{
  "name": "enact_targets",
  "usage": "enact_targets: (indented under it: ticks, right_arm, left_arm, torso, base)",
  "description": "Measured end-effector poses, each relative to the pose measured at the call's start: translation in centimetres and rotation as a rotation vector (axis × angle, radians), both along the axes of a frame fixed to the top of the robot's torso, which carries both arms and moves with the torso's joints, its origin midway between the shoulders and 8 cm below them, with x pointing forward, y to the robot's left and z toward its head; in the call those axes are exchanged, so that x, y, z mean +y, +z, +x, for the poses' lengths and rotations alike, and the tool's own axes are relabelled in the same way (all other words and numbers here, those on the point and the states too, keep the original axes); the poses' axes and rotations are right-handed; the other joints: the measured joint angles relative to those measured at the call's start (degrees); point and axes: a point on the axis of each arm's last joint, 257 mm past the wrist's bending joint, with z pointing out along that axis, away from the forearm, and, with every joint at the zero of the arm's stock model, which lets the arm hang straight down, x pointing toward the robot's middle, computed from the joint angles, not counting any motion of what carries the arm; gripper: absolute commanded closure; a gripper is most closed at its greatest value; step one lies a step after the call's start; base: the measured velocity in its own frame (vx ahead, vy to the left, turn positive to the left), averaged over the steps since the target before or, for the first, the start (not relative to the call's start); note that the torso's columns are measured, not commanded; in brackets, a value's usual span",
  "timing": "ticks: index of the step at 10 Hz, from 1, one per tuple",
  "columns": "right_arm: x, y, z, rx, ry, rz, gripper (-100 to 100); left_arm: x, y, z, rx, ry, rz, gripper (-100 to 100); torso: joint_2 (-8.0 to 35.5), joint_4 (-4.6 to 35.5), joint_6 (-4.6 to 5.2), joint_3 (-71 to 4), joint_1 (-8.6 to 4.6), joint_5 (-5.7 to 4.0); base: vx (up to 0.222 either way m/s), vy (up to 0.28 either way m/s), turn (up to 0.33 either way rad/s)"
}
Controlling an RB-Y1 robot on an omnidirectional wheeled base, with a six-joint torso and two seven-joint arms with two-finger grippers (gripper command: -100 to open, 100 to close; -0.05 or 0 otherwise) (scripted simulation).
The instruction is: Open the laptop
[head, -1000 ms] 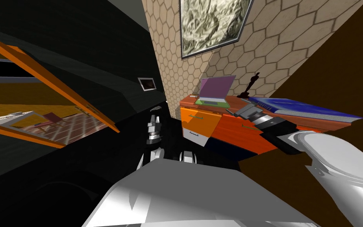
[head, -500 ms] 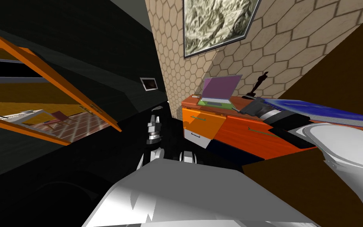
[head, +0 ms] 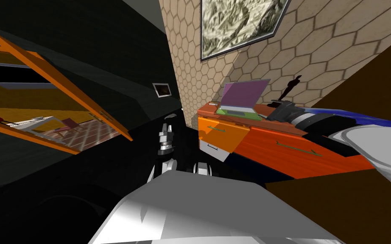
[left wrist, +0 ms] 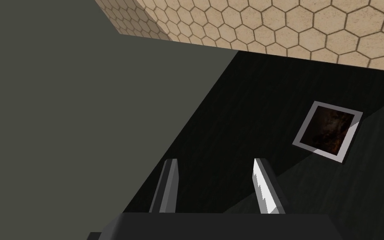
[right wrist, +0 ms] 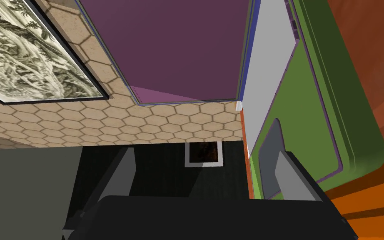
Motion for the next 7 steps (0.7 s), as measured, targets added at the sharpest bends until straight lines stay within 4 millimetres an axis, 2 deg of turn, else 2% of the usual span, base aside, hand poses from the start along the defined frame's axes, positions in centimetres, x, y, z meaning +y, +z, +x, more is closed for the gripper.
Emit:
enact_targets:
  ticks: [2,5,6,7]
  right_arm:
    - [-2.1,0.9,0.4,0.011,-0.055,-0.089,-100]
    - [-6.7,2.3,0.8,0.040,-0.155,-0.248,-100]
    - [-7.2,2.4,0.8,0.044,-0.169,-0.271,-100]
    - [-8.7,3.0,1.0,0.054,-0.199,-0.309,-100]
  left_arm:
    - [0.0,0.0,0.0,0.000,0.000,0.000,0]
    - [0.0,0.0,0.0,0.000,0.000,0.000,0]
    - [0.0,0.0,0.0,0.000,0.000,0.000,0]
    - [0.0,0.0,0.0,0.000,0.000,0.000,0]
  torso:
    - [-0.06,-0.02,-0.01,-0.04,0.01,0.00]
    - [-0.06,-0.03,0.00,-0.05,0.01,0.01]
    - [0.13,0.03,0.02,0.08,-0.12,-0.04]
    - [0.08,0.03,-0.01,0.05,-0.06,-0.02]
  base:
    - [0.068,0.034,0.057]
    - [0.083,0.039,0.040]
    - [0.055,0.022,0.066]
    - [0.058,0.024,0.038]
